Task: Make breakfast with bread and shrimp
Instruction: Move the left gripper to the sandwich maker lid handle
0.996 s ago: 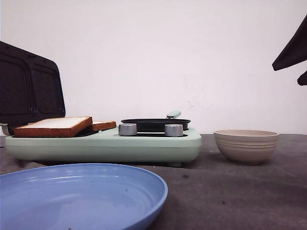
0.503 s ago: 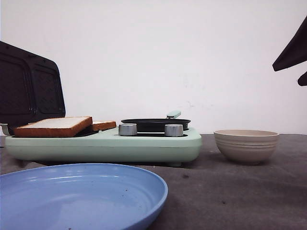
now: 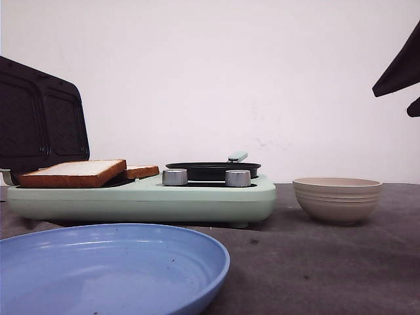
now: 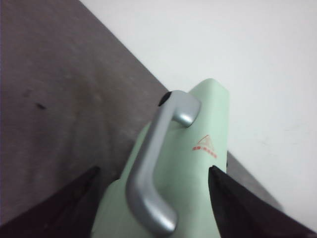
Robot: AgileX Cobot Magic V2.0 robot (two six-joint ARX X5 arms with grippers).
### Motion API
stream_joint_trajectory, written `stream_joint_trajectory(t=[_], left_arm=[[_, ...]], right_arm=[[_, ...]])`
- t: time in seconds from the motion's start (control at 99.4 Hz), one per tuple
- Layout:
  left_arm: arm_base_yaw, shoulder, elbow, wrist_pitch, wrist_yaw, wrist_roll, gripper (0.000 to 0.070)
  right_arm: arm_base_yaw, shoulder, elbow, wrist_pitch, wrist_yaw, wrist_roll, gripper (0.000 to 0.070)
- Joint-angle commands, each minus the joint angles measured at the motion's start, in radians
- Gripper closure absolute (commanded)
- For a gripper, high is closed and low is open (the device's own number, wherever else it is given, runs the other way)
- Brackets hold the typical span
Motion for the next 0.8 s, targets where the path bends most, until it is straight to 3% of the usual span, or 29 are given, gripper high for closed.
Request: stream_joint_trajectory(t=[0.0,0.191,0.553,0.583,0.744,0.795], left_arm=[[0.003,0.040,0.017,0.032,0.025,-0.042,0.0340],[-0.010,0.135,0.017,0.100,0.113,-0.079,0.0340],[-0.031,0.192,0.017,0.121,0.121,-0.074,0.0356],[-0.031,0.192,0.017,0.128,0.121,-0.074,0.0377],[-0.031,0.192,0.017,0.135,0.121,-0.073,0.0642],[-0.031,0.192,0.017,0.135,0.121,-0.072,0.0693]], right_arm=[[0.005,0.003,0.002,0.018,0.001,0.003,0.0365],[0.005,0.003,0.002,0.026,0.004,0.003,0.0365],[0.005,0.003,0.002,0.025,0.004,0.003,0.0365],[0.005,0.003,0.002,0.025,0.004,0.003,0.0365],[0.005,0.003,0.002,0.026,0.004,0.003,0.0365],[0.005,0.003,0.002,0.025,0.004,0.003,0.0365]])
